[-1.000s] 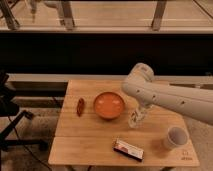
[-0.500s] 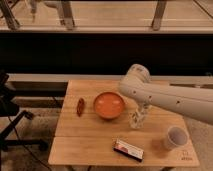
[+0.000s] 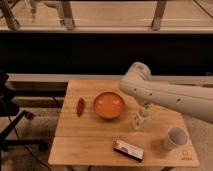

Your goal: Stand the bottle upright

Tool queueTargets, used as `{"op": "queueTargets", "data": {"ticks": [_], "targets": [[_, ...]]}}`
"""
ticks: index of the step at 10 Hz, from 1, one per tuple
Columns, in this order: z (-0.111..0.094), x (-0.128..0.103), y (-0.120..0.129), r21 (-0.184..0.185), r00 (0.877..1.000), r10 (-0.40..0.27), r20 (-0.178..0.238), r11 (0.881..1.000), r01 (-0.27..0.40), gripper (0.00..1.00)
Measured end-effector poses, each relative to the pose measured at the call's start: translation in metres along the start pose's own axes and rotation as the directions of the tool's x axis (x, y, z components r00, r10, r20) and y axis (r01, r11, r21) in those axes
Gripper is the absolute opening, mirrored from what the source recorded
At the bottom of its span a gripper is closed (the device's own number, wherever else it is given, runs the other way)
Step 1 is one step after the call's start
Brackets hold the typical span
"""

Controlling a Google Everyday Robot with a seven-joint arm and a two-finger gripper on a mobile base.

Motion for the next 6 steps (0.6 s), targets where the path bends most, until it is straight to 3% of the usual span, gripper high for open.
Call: {"op": "queueTargets", "data": {"ticks": [3,6], "targets": [[-0.0025,0.0058,0.0,-0.009,0.995,0.035,0.093,0.999,-0.034,0.8],[-0.004,0.0056,-0.0023,-0.008,0.989,0.035,0.143,0.999,-0.034,0.8]]}}
